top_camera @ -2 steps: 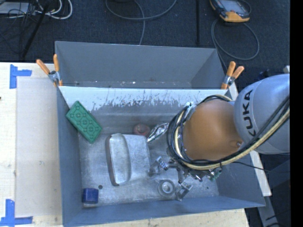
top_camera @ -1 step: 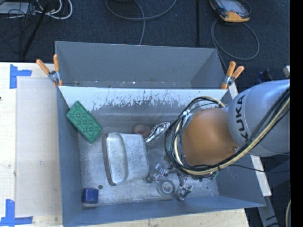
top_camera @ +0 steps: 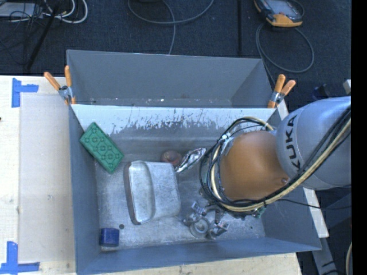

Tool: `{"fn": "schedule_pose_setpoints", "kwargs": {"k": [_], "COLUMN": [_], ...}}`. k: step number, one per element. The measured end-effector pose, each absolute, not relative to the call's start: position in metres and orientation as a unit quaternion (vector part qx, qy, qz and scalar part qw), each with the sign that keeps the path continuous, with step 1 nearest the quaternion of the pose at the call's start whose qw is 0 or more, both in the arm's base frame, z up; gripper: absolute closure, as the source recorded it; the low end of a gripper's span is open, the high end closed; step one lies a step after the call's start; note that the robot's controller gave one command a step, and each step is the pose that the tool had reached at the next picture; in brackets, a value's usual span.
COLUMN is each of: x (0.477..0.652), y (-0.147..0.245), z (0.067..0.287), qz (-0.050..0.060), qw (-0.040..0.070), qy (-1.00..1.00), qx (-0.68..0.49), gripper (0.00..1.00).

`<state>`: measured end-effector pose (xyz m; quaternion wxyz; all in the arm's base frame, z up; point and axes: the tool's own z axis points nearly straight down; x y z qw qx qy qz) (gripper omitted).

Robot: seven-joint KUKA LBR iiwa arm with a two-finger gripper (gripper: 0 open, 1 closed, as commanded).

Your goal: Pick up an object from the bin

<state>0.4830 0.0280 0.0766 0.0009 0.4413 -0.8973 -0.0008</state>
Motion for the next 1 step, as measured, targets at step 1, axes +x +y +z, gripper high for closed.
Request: {"fn": "schedule_pose_setpoints", "kwargs": {"k": [1], "x": [0.5077], "y": [0.0389], "z": [0.2641], "qz": [0.001], "qw": [-0.003], "qy": [-0.829], "qx": [0.559], "gripper": [1.0]}}
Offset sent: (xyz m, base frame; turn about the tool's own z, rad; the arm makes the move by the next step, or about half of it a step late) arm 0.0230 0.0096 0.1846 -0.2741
